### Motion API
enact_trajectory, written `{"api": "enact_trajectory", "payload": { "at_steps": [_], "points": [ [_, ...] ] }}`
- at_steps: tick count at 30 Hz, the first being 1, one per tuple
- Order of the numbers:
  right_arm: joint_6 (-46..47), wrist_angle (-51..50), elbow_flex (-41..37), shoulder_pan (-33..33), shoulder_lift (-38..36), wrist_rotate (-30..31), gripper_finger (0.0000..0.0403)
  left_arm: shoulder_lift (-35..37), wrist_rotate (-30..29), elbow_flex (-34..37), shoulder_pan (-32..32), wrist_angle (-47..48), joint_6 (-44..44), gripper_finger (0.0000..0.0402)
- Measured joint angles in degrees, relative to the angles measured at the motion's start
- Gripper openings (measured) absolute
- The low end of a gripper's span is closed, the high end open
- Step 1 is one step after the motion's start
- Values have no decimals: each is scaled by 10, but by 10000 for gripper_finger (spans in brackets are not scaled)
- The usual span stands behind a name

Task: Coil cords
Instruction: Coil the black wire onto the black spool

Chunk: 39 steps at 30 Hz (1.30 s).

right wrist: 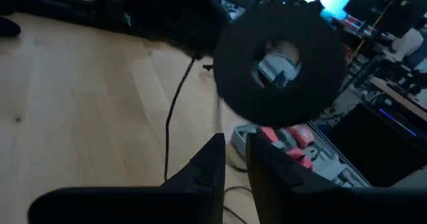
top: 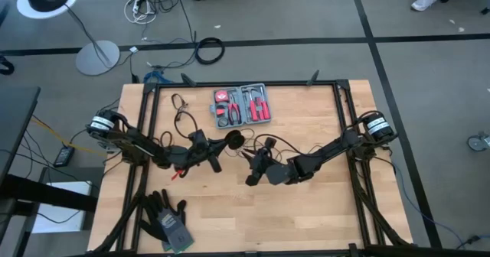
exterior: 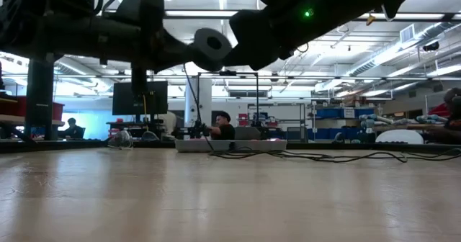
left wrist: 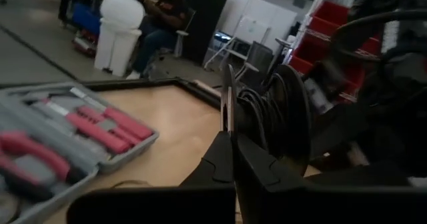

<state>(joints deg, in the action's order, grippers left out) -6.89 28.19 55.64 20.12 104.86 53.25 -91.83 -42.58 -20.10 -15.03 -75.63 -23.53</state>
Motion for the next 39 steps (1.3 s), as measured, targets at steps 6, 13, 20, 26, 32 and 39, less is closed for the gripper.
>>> {"api": "enact_trajectory", "payload": {
  "at_steps": [6, 13, 20, 26, 32, 39],
  "points": [
    [3, -2, 0, -1, 0, -42, 58, 0, -16, 22, 0, 1, -38, 0],
    [163, -107, -6, -17, 0, -168, 58, 0, -22, 35, -1, -106, 30, 0],
    [233, -6, -75, -30, 0, -210, 59, 0, -19, 35, -5, -127, 72, 0],
    [197, 74, -104, -51, 0, -211, 59, 0, -19, 35, -5, -127, 83, 0],
    [138, 122, -59, -95, 70, -291, 72, 0, -20, 35, -5, -128, 97, 0],
    [94, 160, -36, -111, 99, -291, 92, 0, -23, 35, -10, -125, 98, 0]
  ]
}}
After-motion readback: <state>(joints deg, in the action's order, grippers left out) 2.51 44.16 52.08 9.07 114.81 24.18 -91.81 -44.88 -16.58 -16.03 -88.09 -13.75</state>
